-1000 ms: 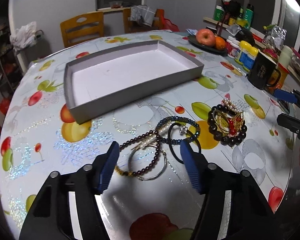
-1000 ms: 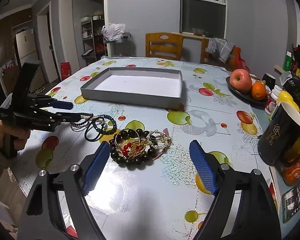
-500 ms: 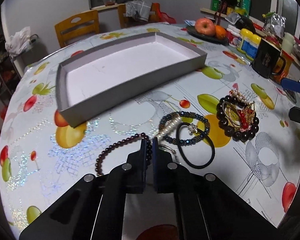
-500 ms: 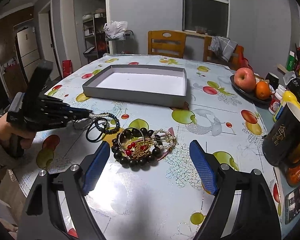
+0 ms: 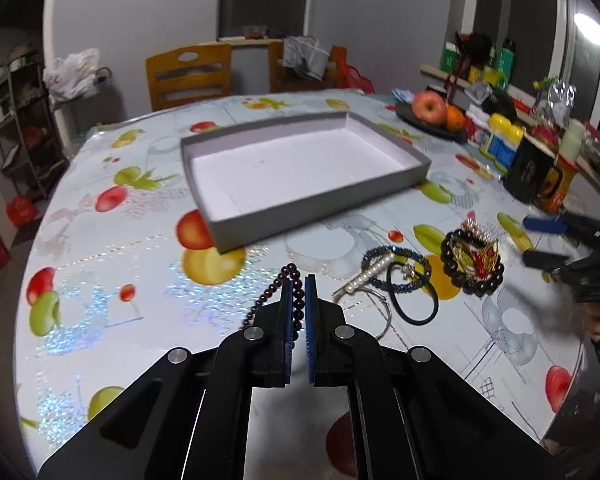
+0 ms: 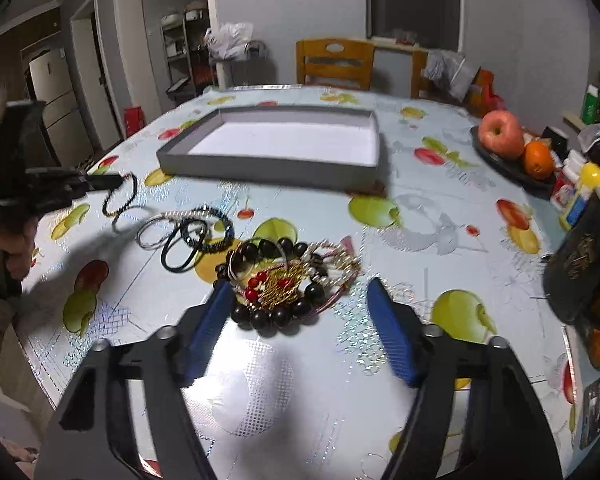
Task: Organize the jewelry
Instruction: 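Carry the bracelet into the gray tray with the left gripper while the right gripper drops the red pendant there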
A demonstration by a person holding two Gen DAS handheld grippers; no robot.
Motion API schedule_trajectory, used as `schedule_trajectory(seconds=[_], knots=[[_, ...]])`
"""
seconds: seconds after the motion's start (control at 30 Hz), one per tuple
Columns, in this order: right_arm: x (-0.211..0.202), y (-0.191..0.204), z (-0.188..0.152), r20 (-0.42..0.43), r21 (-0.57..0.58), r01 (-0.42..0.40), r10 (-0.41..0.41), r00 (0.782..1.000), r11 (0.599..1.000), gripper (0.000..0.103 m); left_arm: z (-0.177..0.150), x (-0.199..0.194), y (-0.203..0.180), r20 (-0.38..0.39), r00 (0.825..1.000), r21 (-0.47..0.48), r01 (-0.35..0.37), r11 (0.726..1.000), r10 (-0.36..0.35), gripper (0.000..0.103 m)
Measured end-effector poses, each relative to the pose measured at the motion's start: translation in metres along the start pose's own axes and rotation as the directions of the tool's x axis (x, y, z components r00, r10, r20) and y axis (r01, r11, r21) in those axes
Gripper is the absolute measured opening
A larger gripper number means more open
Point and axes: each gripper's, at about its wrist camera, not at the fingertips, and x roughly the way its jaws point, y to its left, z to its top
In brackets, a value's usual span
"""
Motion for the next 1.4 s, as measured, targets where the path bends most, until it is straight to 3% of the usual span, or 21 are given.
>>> schedule_trajectory(seconds=[0.3, 0.33, 0.4, 0.5, 0.77, 1.03, 1.4], knots=[[0.027, -0.001, 0.004, -0.058, 0.021, -0.031, 0.032, 0.998, 0.999, 0.046, -0.003, -0.015, 0.000, 0.037, 0.999, 0.002, 0.024, 1.000, -0.024, 0.006], [0.030, -0.001, 0.005, -0.064, 0.025, -0.032, 0.033, 0.997, 0.999, 0.041, -0.004, -0.015, -0.001, 0.039, 0.999, 0.005, 0.029, 1.000, -0.029, 0.006], [0.034, 0.000, 0.006, -0.075, 0.026, -0.039, 0.041, 0.996, 0.999, 0.015, -0.003, -0.016, -0.002, 0.046, 0.998, 0.007, 0.035, 0.999, -0.036, 0.006], [0.030, 0.002, 0.007, -0.056, 0.018, -0.049, 0.050, 0.997, 0.999, 0.002, -0.001, -0.020, -0.004, 0.057, 0.998, 0.014, 0.038, 0.999, -0.039, 0.006], [-0.012, 0.011, 0.029, 0.060, -0.001, -0.103, 0.103, 0.993, 0.995, 0.002, 0.017, -0.038, -0.006, 0.104, 0.993, 0.038, 0.043, 0.998, -0.047, 0.006], [-0.041, 0.013, 0.062, 0.160, -0.025, -0.098, 0.100, 0.982, 0.995, 0.002, 0.039, -0.050, -0.009, 0.145, 0.987, 0.053, 0.064, 0.997, -0.071, 0.006], [-0.046, -0.002, 0.102, 0.208, -0.012, -0.126, 0.125, 0.970, 0.992, 0.002, 0.066, -0.045, -0.016, 0.160, 0.981, 0.089, 0.100, 0.991, -0.113, 0.006]])
